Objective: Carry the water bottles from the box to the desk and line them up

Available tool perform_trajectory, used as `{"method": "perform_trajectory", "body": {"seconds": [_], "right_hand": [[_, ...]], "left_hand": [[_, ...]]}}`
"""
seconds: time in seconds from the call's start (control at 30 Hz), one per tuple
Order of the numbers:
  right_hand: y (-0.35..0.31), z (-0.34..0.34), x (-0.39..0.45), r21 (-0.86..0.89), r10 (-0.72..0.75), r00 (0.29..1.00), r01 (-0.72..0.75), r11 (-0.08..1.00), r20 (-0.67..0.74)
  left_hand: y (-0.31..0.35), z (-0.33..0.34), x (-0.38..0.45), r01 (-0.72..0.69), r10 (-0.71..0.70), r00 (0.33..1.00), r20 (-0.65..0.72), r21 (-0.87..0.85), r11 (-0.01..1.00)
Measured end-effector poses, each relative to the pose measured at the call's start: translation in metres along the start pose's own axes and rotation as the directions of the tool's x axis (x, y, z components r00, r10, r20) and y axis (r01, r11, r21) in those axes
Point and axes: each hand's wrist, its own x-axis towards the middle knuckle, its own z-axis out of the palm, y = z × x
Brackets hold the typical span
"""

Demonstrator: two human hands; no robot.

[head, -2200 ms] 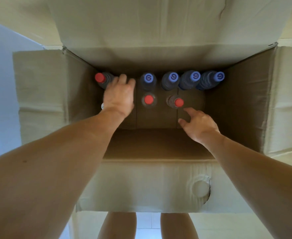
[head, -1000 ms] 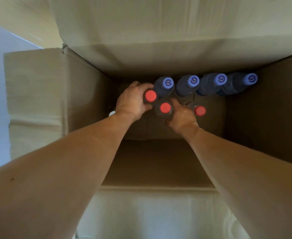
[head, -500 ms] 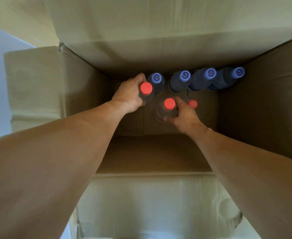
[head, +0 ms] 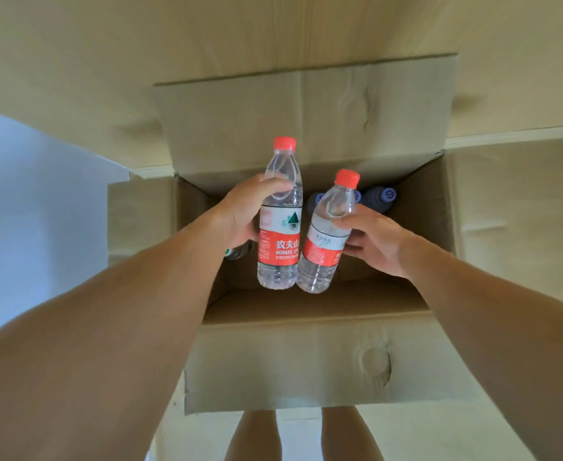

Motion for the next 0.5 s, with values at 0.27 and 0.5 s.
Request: {"method": "perform_trajectory", "body": {"seconds": [0.27,0.5], "right_hand": [[-0.058,0.007,-0.076,0.169,0.02,1.0,-0.017,0.985,-0.013],[-0.102,0.011,-0.157,0.208,-0.067,0.997,0.075,0.975,-0.043]], "left_hand": [[0.057,0.045,-0.069,-0.023,0.034,0.996,0.082,-0.135,0.991],[0.09,0.066,-0.136,-0.087,0.109,0.986,0.13,-0.159,0.983]]}}
